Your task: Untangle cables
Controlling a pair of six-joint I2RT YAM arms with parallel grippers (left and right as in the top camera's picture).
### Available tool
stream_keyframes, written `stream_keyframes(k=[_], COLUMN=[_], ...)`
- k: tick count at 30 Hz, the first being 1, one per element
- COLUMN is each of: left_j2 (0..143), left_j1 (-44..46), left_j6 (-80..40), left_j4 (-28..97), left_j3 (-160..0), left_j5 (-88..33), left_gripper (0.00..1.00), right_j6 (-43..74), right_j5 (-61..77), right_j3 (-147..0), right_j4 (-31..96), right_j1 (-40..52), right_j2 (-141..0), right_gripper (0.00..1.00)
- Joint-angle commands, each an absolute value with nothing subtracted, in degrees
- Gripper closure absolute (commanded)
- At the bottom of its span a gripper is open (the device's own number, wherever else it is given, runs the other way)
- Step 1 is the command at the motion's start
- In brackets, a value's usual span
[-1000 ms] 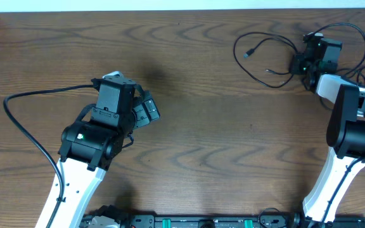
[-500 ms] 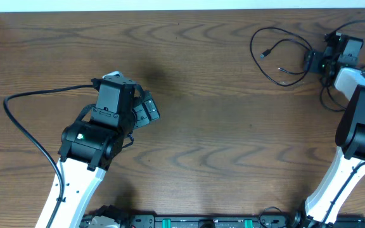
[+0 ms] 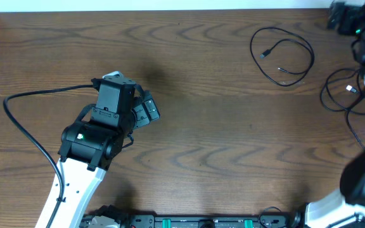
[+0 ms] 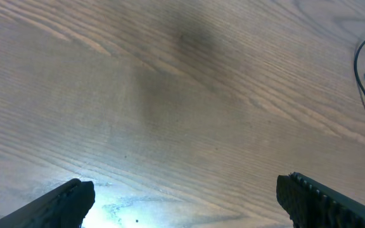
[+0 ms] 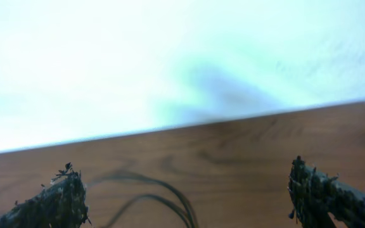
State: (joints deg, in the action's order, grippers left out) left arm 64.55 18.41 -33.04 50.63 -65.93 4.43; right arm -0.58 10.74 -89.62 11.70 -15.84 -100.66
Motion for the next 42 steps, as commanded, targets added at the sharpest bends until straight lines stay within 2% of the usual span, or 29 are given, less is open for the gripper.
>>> stream_keyframes(k=[1,6,14,23,27,37,42], left_j2=[64.4,64.4,64.4,64.4,64.4,64.4,64.4], left_j1=[18.17,18.17,18.17,18.17,18.17,18.17,18.17], left_j6=[-33.3,-33.3,-33.3,-33.3,-33.3,-33.3,-33.3], left_j4=[50.76,50.76,50.76,50.76,50.76,50.76,50.76], left_j3=[-66.61,-66.61,-66.61,-66.61,-66.61,-66.61,-66.61], left_j5=[4.54,4.54,4.54,4.54,4.54,4.54,4.54], left_gripper=[0.02,0.02,0.02,0.02,0.02,0.02,0.02], right_j6=[-0.25,-0.23,-0.27,-0.27,-0.64,-11.31,-11.4], right_j5=[11.11,11.2,11.07,11.07,11.07,10.63,10.7], right_j3=[-90.0,-90.0,-90.0,-89.65,-89.08,-88.58,-88.51], right_j4=[14.48,17.91,13.89,22.61,23.49,24.53,25.04], right_j1=[-15.29,-13.06,-4.62,2.63,3.11,3.05,3.05], right_j2=[-95.96,-87.72,-77.21,-64.58,-59.2,-48.36,-44.36], right_gripper=[0.01,0.01,0.01,0.01,0.01,0.01,0.01])
